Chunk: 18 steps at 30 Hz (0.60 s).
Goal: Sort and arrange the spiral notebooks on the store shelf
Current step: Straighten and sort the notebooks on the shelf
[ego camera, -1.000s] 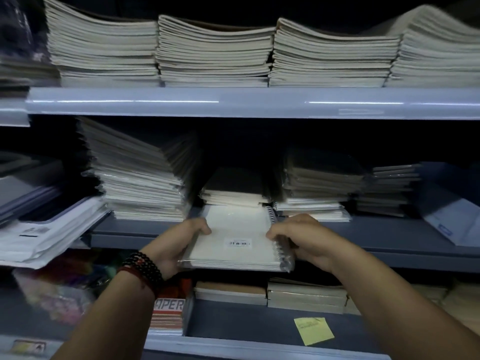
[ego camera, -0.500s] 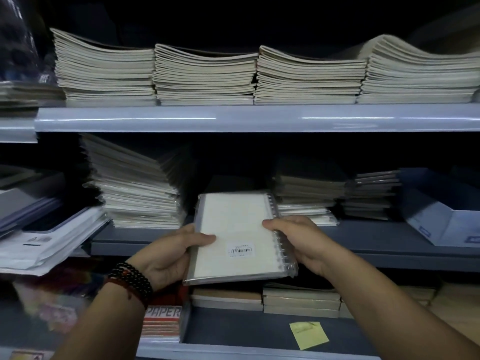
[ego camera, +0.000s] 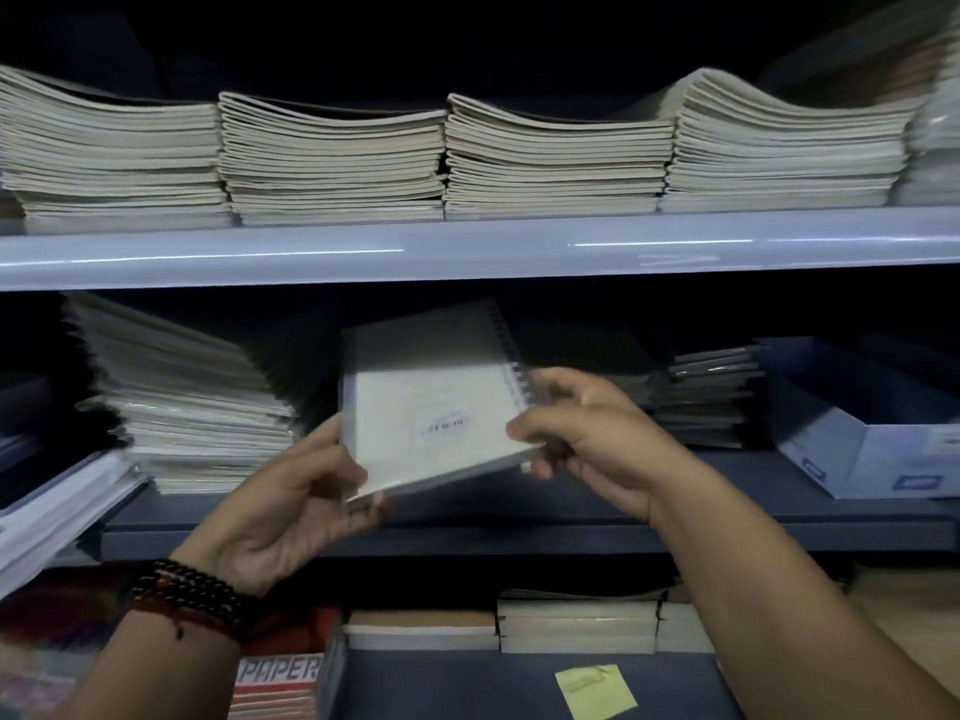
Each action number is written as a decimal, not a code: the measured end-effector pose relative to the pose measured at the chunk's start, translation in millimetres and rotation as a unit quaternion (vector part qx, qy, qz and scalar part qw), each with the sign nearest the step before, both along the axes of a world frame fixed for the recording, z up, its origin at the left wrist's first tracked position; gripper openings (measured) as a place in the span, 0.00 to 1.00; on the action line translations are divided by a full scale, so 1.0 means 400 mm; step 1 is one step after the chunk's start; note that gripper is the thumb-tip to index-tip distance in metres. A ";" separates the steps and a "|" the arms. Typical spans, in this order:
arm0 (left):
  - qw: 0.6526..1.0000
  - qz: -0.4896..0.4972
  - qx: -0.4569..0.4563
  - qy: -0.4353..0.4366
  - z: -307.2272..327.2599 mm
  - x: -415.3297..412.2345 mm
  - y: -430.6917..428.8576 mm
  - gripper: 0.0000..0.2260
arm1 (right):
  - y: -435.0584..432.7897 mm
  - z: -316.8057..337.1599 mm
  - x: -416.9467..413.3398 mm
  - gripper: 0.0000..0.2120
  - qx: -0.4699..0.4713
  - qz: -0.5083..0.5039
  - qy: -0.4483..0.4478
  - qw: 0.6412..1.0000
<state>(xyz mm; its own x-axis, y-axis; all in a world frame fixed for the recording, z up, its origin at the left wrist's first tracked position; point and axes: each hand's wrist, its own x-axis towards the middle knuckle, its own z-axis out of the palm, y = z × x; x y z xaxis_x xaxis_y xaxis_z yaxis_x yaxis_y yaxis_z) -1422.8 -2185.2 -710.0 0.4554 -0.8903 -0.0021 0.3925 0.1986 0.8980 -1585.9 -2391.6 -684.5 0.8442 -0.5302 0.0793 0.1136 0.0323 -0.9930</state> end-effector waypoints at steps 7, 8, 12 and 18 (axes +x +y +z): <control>0.978 0.189 -0.084 0.000 0.057 -0.035 -0.225 0.09 | -0.123 0.039 -0.031 0.13 -0.122 -0.250 -0.047 0.959; 0.976 0.204 -0.080 -0.004 0.060 -0.033 -0.261 0.11 | -0.137 0.044 -0.036 0.14 -0.142 -0.271 -0.054 0.951; 0.960 0.271 -0.005 -0.070 0.051 -0.033 -0.374 0.08 | -0.199 0.047 -0.037 0.23 -0.163 -0.337 -0.041 0.926; 0.940 0.305 0.094 -0.119 0.023 -0.058 -0.473 0.08 | -0.292 -0.029 -0.013 0.06 -0.145 -0.367 0.003 0.919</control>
<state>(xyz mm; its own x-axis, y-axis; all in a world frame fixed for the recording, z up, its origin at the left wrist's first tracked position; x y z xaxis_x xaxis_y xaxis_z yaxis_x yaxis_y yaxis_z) -1446.2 -2374.5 -700.9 0.8882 -0.4583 0.0338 0.0399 0.1503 0.9878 -1591.1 -2508.2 -696.2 0.2692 -0.9139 0.3037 -0.0066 -0.3171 -0.9484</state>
